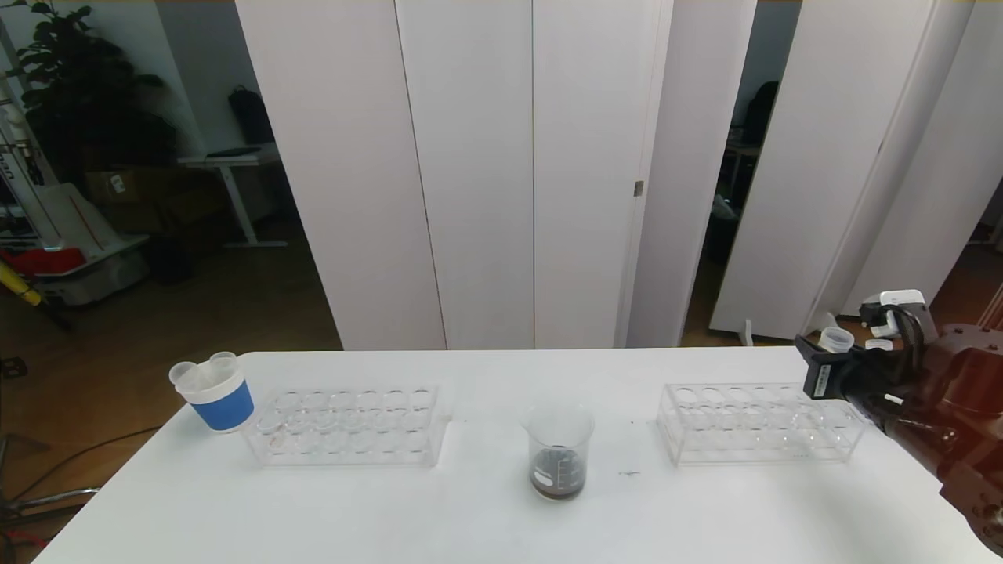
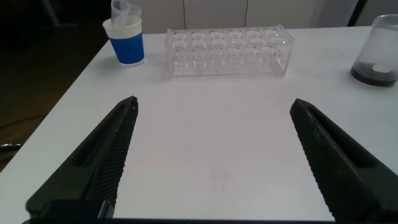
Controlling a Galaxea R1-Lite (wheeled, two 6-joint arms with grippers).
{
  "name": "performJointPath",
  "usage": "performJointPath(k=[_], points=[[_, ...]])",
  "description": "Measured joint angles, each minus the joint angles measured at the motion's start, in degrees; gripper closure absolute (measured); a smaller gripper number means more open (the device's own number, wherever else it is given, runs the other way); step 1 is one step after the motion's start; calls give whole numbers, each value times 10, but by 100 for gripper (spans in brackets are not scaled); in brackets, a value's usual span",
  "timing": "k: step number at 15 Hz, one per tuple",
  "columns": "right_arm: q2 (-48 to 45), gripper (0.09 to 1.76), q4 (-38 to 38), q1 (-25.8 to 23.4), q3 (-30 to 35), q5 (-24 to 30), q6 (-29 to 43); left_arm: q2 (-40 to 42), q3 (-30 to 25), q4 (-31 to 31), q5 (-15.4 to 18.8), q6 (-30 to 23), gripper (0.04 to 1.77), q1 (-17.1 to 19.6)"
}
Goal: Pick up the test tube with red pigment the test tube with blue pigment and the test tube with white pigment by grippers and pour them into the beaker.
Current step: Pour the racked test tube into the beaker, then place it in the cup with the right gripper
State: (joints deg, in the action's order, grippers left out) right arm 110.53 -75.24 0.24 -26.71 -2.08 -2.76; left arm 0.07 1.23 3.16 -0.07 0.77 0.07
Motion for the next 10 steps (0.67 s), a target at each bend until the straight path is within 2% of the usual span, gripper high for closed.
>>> performJointPath(k=[6, 10], points=[[-68, 124, 257, -1, -160, 5, 29, 0, 0, 0, 0, 0, 6, 0], [-88, 124, 384, 7, -261, 25, 49, 0, 0, 0, 0, 0, 6, 0]])
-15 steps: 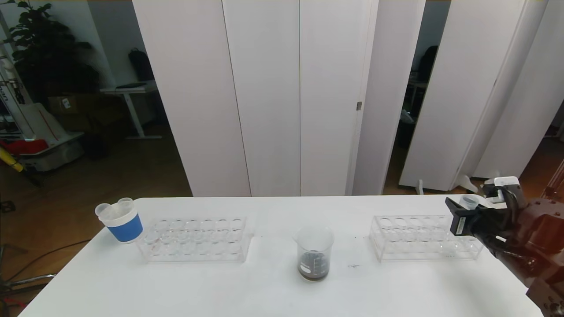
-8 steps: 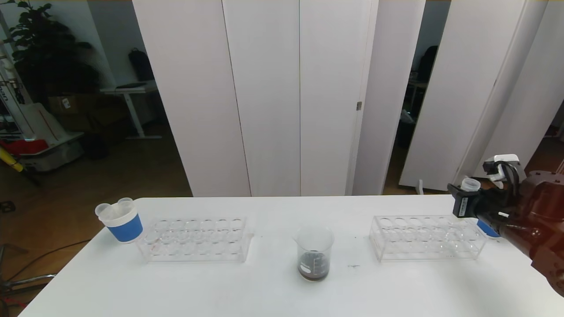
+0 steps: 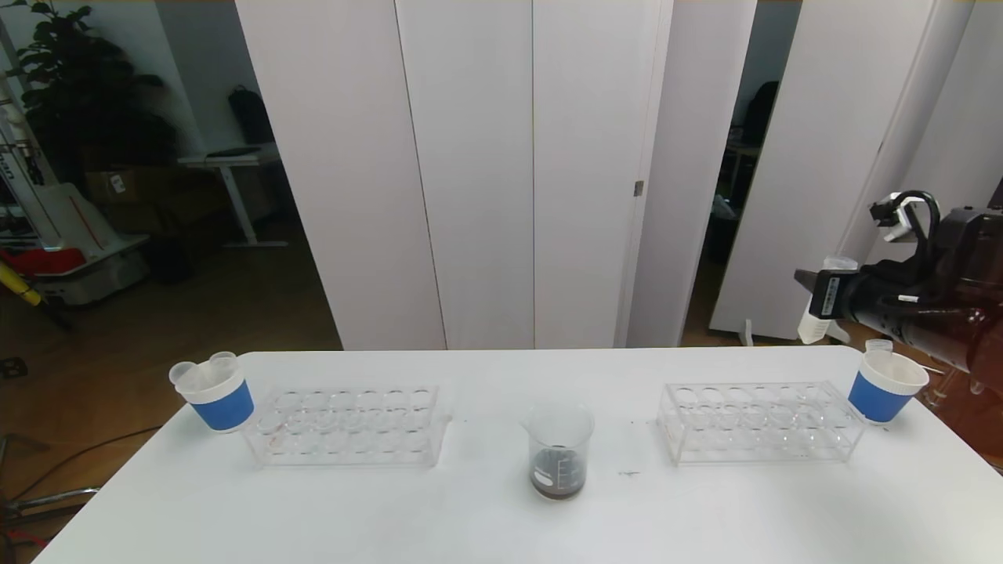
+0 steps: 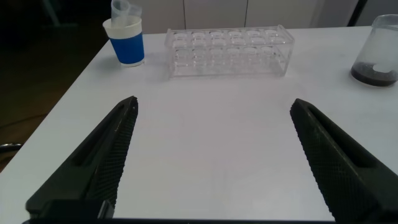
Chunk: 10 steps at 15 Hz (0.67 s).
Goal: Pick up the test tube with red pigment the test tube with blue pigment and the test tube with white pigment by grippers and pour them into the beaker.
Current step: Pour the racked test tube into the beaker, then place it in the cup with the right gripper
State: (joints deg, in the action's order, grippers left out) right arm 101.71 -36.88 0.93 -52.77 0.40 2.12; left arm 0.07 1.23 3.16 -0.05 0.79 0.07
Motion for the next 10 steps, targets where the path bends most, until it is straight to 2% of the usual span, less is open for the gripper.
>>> performJointPath(k=[5, 10], points=[[9, 124, 80, 38, -116, 76, 3, 0, 0, 0, 0, 0, 6, 0], [29, 124, 74, 117, -139, 84, 1, 0, 0, 0, 0, 0, 6, 0]])
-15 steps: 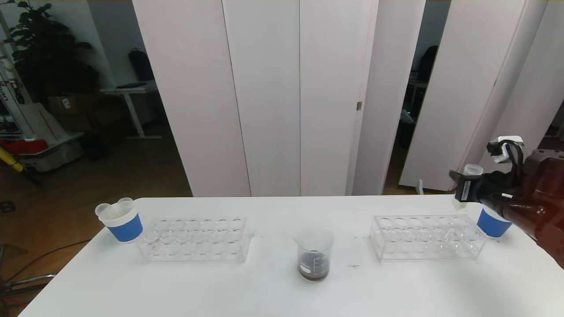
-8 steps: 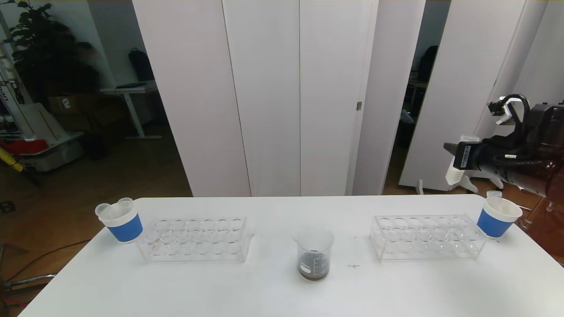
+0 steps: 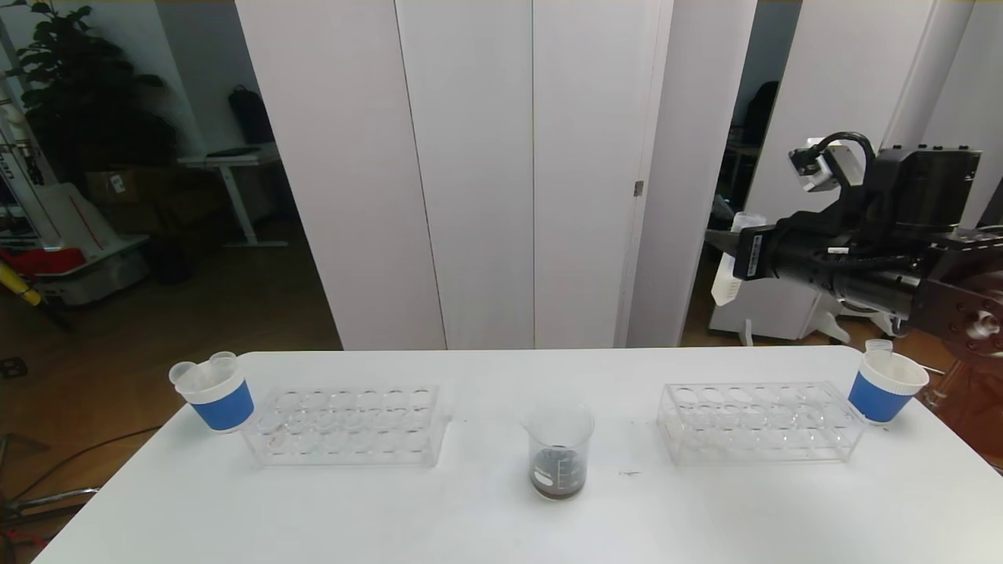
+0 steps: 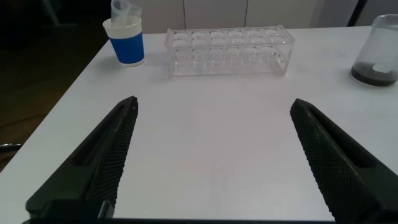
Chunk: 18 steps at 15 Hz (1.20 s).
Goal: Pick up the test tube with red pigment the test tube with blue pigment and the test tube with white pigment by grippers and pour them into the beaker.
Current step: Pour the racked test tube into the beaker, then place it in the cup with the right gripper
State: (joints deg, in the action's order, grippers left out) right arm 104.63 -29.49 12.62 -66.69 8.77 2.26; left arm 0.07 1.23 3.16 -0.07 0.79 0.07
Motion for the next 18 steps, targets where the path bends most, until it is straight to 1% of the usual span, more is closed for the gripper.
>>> performJointPath(k=[3, 6, 10, 11, 14, 18], points=[[8, 124, -2, 46, -2, 2, -10, 0, 0, 0, 0, 0, 6, 0], [14, 124, -2, 84, -3, 1, -51, 0, 0, 0, 0, 0, 6, 0], [24, 124, -7, 115, -2, -3, -74, 0, 0, 0, 0, 0, 6, 0], [29, 124, -21, 120, -2, -3, -85, 0, 0, 0, 0, 0, 6, 0], [53, 124, -100, 132, 2, -1, -112, 0, 0, 0, 0, 0, 6, 0], [87, 124, -195, 162, 26, 1, -133, 0, 0, 0, 0, 0, 6, 0]])
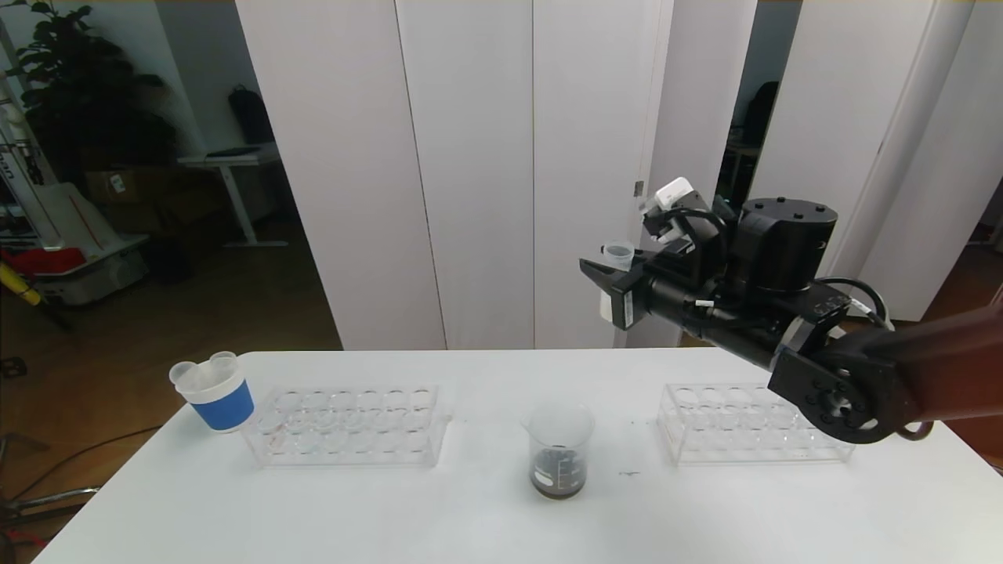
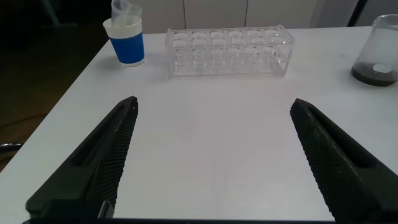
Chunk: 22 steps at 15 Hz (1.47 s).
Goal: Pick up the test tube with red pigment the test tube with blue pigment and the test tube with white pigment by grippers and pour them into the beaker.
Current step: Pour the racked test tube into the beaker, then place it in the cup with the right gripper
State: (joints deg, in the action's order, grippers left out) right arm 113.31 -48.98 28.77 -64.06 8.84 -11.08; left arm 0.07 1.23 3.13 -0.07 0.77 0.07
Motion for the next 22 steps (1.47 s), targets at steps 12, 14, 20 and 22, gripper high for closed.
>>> performJointPath(k=[12, 14, 20, 22], points=[[25, 124, -136, 5, 75, 144, -232, 0, 0, 0, 0, 0, 6, 0], [31, 124, -147, -1, 83, 171, -275, 0, 0, 0, 0, 0, 6, 0], [59, 124, -144, -21, 54, 240, -406, 0, 0, 0, 0, 0, 6, 0], [70, 124, -138, -24, 36, 248, -434, 0, 0, 0, 0, 0, 6, 0]])
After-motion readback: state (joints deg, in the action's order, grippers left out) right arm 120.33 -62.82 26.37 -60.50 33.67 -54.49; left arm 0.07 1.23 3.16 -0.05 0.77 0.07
